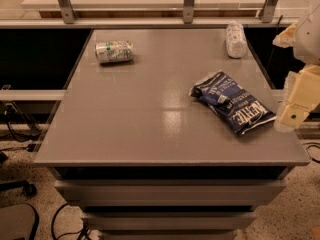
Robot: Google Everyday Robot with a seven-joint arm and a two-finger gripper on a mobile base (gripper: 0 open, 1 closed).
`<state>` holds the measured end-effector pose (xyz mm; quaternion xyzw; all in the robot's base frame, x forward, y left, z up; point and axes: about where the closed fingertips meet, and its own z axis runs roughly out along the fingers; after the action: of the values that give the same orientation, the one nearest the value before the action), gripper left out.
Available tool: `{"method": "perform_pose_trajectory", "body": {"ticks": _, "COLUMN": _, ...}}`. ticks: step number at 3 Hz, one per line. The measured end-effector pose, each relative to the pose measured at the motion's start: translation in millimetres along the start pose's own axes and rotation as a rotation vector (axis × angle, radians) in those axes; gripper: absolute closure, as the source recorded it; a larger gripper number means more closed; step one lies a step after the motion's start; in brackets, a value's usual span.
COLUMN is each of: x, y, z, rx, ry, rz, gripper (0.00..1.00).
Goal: Move blue chip bag near 7up can
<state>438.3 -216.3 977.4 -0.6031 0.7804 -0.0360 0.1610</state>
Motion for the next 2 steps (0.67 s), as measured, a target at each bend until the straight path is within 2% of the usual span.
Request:
{"method": "perform_pose_trajectory", "body": {"ticks": 1, "x": 0.0, "y": 0.0, "z": 0.0, "rx": 0.000, "ry": 0.000, "rz": 0.000, "gripper": 0.00}}
{"method": "perform_pose_trajectory", "body": {"ticks": 2, "x": 0.6, "y": -1.1, "z": 1.9, "rx": -0.008, "ry": 0.019, "rz": 0.041, "gripper": 0.00}}
